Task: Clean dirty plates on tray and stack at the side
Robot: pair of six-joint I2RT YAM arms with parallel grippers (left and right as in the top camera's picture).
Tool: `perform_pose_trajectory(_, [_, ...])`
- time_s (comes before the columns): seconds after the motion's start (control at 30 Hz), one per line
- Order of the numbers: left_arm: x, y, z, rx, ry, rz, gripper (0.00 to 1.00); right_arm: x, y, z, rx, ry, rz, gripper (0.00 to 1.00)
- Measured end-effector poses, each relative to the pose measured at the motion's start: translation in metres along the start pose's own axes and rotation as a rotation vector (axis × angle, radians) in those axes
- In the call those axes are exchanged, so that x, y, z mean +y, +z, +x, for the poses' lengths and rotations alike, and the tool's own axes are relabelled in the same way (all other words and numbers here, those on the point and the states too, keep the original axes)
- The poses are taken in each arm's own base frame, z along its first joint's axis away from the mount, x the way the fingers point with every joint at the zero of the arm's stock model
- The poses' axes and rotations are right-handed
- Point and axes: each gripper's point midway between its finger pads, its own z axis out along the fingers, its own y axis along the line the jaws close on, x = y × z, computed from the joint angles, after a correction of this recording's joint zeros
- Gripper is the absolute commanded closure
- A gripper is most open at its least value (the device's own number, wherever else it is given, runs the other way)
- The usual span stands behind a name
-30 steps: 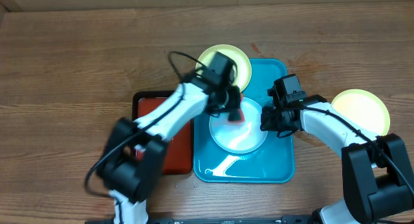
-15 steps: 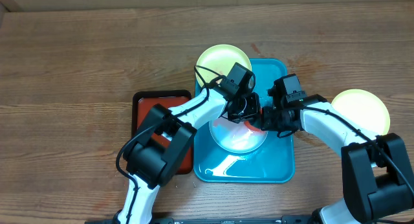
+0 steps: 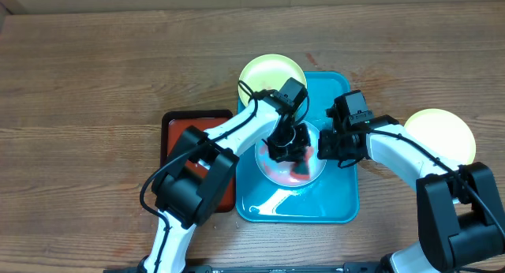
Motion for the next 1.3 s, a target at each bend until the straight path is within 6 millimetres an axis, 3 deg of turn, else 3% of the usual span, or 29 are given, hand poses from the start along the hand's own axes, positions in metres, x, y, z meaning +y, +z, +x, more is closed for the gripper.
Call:
perform_pose_trajectory(0.17, [0.037, -0.02, -0.008, -0.08, -0.05, -0.235, 0.96, 0.001, 0.0, 0.0, 0.002, 0.0, -0.007, 0.96])
perform_pose_trajectory(0.33, [0.077, -0.049, -0.037, -0.255, -0.036, -0.479, 0.96, 0.001, 0.0, 0.0, 0.002, 0.0, -0.007, 0.96])
perform_pose_trajectory(0.47, [0.082, -0.056, -0.052, -0.318, 0.037, -0.534, 0.96, 0.005, 0.001, -0.001, 0.0, -0.005, -0.021, 0.96])
perform_pose_trajectory(0.63, [0.06, -0.049, -0.066, -0.333, 0.145, -0.44, 0.96, 0.005, 0.001, -0.001, 0.001, -0.005, -0.024, 0.96])
perform_pose_trajectory(0.77, [0.025, -0.036, -0.072, -0.313, 0.204, -0.258, 0.96, 0.005, 0.002, -0.001, 0.002, -0.004, -0.024, 0.96])
perform_pose_trajectory(0.9, [-0.004, -0.022, -0.069, -0.255, 0.241, -0.104, 0.96, 0.004, 0.001, 0.0, 0.003, -0.002, -0.019, 0.96])
perform_pose_trajectory(1.07, [-0.047, 0.003, -0.048, -0.091, 0.301, 0.145, 0.96, 0.004, 0.001, 0.0, 0.003, 0.002, -0.018, 0.96])
perform_pose_trajectory(1.3, [-0.052, 0.013, -0.025, 0.036, 0.309, 0.209, 0.96, 0.003, 0.001, 0.002, 0.012, 0.011, -0.014, 0.96])
